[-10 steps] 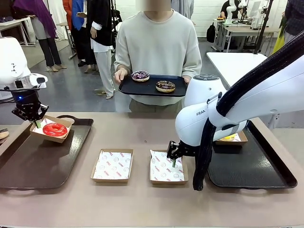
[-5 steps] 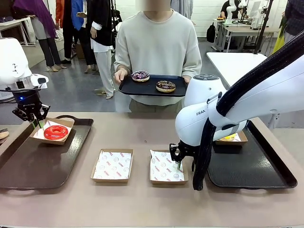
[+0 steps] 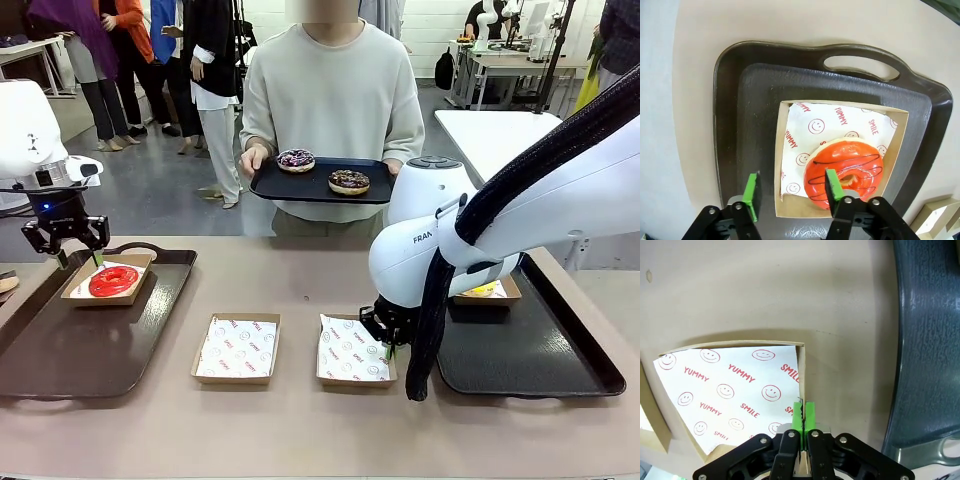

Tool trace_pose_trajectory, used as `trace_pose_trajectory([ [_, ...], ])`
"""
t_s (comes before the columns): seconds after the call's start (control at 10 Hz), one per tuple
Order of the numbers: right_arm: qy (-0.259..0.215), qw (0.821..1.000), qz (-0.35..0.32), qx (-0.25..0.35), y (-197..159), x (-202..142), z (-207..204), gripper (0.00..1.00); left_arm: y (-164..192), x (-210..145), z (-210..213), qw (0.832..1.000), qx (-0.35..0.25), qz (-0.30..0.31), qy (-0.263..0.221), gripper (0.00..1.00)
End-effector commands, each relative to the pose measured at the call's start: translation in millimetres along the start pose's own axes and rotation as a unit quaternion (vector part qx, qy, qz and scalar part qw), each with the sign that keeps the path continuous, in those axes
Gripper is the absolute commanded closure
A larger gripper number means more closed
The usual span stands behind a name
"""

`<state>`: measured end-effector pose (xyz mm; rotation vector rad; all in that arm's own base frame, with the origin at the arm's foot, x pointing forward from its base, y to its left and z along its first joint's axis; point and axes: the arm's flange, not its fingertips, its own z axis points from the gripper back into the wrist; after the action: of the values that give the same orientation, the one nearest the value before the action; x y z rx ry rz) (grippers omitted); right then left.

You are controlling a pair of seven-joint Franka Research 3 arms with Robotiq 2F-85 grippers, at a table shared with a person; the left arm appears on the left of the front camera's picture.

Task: Individually package the donuts and arrange them on the tray.
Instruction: Place the picked Paper togo box on the Handle tray while simultaneously picking up another Paper togo box from the table with the other hand.

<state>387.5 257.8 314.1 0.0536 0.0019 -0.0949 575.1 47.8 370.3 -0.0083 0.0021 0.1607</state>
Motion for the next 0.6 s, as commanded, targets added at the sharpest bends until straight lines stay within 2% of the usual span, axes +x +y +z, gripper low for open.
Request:
trace_pose_trajectory([
  [0.0, -0.008, 1.000, -0.013, 0.003, 6.0, 0.4, -5.2, 1.00, -0.6, 1.1, 3.3, 1.000, -0.008, 0.003, 0.005, 0.00],
  [0.4, -0.011, 1.000, -0.018, 0.000, 7.2, 1.0, -3.8, 1.00, 2.5, -2.8, 8.4, 1.000, -0.019, 0.004, 0.003, 0.00],
  [0.5, -0.006, 1.000, -0.015, -0.001, 7.7, 2.6, 1.9, 1.00, 2.7, -10.2, 14.8, 0.999, -0.040, 0.002, 0.007, 0.00],
])
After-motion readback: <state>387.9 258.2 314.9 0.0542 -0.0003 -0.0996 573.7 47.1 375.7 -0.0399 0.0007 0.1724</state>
